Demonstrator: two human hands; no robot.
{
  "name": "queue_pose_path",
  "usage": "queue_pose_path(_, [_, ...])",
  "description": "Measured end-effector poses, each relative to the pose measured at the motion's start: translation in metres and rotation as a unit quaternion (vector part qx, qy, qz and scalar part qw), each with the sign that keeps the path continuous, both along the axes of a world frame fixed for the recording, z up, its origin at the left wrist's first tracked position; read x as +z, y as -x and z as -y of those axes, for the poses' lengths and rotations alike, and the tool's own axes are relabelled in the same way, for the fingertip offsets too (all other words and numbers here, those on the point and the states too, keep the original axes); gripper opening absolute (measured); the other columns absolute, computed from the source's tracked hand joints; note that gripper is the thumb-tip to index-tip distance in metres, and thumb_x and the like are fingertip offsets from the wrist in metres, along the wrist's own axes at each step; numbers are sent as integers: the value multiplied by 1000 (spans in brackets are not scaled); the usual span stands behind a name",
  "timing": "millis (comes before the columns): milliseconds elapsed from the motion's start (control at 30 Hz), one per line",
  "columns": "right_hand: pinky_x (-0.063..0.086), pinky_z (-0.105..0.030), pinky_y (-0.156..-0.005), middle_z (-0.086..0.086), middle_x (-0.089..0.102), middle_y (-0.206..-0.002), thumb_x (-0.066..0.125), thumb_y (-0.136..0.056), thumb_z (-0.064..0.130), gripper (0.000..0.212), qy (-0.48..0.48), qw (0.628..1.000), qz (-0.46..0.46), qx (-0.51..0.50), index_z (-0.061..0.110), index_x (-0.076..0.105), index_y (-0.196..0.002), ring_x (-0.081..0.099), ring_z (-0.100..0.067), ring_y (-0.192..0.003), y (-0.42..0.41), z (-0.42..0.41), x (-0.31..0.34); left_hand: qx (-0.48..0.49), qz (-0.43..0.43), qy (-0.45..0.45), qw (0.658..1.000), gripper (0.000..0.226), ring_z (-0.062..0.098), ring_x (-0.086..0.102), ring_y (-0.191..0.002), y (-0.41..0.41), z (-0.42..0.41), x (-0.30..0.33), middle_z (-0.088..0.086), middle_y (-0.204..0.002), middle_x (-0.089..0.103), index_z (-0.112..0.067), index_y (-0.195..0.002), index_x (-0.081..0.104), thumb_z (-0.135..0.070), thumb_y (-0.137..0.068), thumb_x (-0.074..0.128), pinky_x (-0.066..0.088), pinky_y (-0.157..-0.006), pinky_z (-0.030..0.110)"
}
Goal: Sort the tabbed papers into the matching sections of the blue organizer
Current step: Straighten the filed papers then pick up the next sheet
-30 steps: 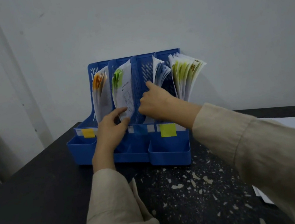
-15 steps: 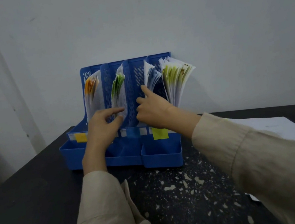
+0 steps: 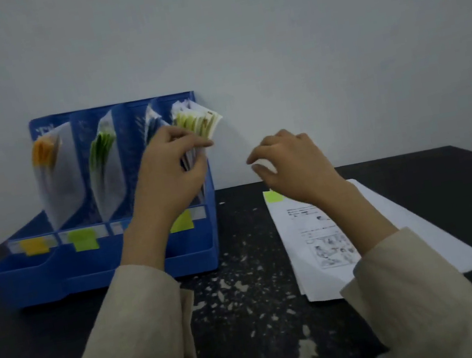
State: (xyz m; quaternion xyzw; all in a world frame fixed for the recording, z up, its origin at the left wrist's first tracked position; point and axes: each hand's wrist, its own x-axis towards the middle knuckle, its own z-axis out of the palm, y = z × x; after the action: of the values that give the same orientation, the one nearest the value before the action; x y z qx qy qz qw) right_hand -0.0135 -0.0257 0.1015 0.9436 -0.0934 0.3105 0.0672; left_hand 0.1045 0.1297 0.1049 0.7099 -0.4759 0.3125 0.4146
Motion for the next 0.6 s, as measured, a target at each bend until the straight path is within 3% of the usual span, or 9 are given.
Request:
queue_pose_path(133, [42,-33,-86,-3,63,-115,51,-93,27,25,-164,981,-22,-104,18,66,-112,56,-23,-106,26,55,-8,-100,-18,-166,981,22,12,51,-105,25,39,-16,-1,-113,53,-22,-110,69,-18,-91,59,42,-93,29])
queue_pose_path(233, [47,-31,-72,-10,66,-98,56,-89,25,22,-267,941,-50,-202,7,66,-95,61,-25,-86,44,95,-21,-136,-54,-320,936,26,15,54,-105,38,62,-39,-2,-120,53,-25,-116,65,-25,-92,56,43,-95,36])
queue_pose_path(333, [46,-27,-59,-9,56,-77,59,-86,18,19,-362,884,-76,-287,4,50,-76,55,-22,-68,59,121,-39,-131,-79,-454,878,31,15,51,-111,42,77,-61,-1,-130,50,-28,-123,60,-32,-93,54,41,-101,40])
queue_pose_path(400, [54,-37,-75,-13,58,-88,59,-87,13,15,-415,848,-75,-321,2,49,-85,62,-28,-83,67,129,-51,-122,-103,-518,840,36,14,49,-118,41,82,-74,-1,-136,47,-29,-129,55,-37,-94,52,38,-105,38])
queue_pose_path(467, [53,-42,-87,-17,60,-105,60,-87,14,19,-445,821,-83,-348,0,52,-97,62,-32,-97,71,134,-60,-116,-126,-560,811,42,14,43,-126,39,83,-82,-2,-142,42,-30,-134,50,-42,-94,50,32,-110,36])
queue_pose_path(600, [49,-38,-87,-16,58,-115,70,-84,23,49,-463,797,-103,-373,1,51,-122,59,-31,-103,72,135,-66,-103,-141,-608,774,50,18,24,-141,37,84,-87,-3,-154,25,-35,-143,34,-46,-96,43,18,-117,39])
